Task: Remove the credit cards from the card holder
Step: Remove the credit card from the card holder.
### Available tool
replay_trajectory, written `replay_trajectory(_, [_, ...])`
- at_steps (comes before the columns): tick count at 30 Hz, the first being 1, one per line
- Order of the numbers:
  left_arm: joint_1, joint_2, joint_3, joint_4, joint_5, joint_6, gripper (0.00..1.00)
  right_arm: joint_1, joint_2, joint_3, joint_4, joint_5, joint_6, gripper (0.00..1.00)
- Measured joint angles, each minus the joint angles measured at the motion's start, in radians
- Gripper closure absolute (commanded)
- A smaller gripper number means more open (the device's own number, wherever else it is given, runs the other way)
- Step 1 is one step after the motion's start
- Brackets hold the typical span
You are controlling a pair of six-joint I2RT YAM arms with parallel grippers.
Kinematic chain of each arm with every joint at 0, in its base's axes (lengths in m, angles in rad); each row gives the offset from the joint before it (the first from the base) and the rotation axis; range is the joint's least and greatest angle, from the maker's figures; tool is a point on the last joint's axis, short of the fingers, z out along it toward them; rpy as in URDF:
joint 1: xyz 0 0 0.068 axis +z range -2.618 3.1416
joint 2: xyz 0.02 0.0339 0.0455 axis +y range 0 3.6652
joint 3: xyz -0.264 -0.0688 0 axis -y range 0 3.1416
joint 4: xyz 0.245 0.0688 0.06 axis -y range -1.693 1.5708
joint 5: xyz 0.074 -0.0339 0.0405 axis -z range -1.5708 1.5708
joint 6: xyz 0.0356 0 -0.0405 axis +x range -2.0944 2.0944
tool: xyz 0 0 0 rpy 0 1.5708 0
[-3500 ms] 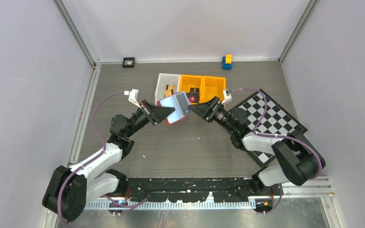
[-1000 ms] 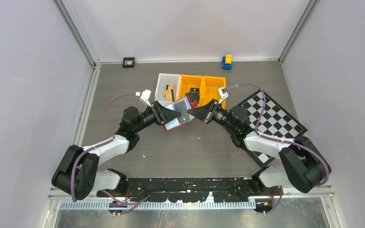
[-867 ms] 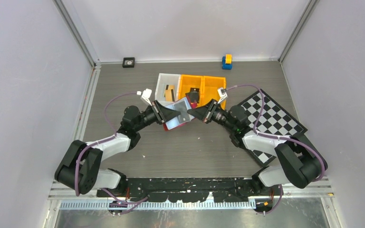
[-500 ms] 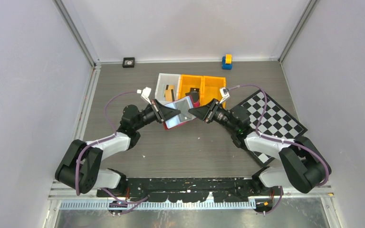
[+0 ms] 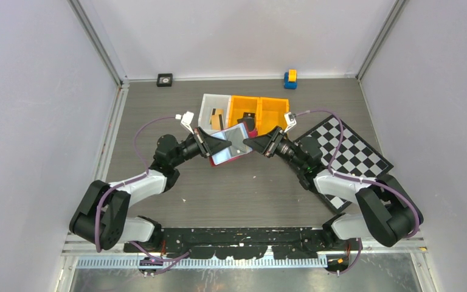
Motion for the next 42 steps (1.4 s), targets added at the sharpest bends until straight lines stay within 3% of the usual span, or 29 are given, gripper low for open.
replay_trajectory(4, [0.0,0.0,0.001,0.0,0.0,-0.001,1.0,-0.013,0.0,-0.005,0.019,-0.009,0.019,0.81])
replay_trajectory(5, [0.0,-0.002,0.005,0.003,0.005,-0.003,1.0,-0.023,0.0,-0.008,0.023,-0.012,0.028,0.89])
replay_trajectory(10, [0.0,-0.002,0.005,0.002,0.006,-0.007,1.0,-0.026,0.019,-0.009,0.035,-0.023,0.035,0.95])
replay_trajectory(17, [0.007,-0.002,0.005,0.003,0.026,-0.032,1.0,-0.027,0.026,0.006,0.015,-0.046,0.017,0.95])
replay_trajectory(25, [0.028,0.021,0.022,0.045,0.059,-0.086,1.0,-0.013,-0.01,0.087,-0.164,-0.025,-0.11,0.87])
replay_trajectory(33, [0.043,0.09,0.023,0.208,0.118,-0.195,1.0,-0.014,-0.007,0.091,-0.161,-0.034,-0.117,0.72])
replay_trajectory(36, [0.05,0.097,0.023,0.25,0.135,-0.219,1.0,-0.016,0.007,0.094,-0.12,-0.053,-0.104,0.71])
replay_trajectory(42, [0.061,0.096,0.038,0.196,0.146,-0.199,1.0,-0.021,0.026,0.095,-0.081,-0.075,-0.079,0.62])
